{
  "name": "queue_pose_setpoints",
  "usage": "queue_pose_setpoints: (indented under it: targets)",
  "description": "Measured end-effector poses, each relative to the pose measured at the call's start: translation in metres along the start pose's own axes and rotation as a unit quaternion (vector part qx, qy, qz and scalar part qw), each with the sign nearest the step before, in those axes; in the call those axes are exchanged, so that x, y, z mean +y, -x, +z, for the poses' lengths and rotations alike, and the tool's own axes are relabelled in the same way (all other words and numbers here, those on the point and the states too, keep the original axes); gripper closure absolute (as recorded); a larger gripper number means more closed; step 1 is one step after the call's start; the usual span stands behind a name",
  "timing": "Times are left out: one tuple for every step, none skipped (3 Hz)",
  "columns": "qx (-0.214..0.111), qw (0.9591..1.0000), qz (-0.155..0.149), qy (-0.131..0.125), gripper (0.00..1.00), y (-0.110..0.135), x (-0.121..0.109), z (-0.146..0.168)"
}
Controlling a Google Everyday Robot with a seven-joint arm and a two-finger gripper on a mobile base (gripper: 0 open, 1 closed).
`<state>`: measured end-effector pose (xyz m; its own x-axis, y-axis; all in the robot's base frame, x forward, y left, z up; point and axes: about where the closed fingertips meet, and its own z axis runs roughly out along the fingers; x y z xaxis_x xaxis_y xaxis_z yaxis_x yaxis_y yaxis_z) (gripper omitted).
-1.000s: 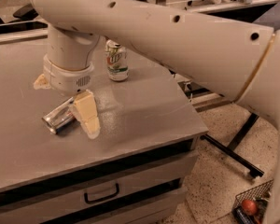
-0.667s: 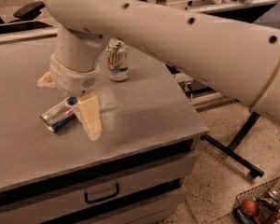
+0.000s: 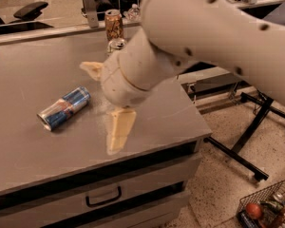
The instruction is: Knock redbull can over
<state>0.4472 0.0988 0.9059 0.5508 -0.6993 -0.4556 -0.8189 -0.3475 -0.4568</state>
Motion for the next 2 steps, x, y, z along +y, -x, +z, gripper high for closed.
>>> queue_pose_setpoints:
  targets:
    - [0.026,0.9908,0.108,-0.077,0.00,-0.0327,0.0217,-0.0481]
    - [0.028,0.9880,0.128,-0.082,0.00,-0.0353,0.0245,-0.0521]
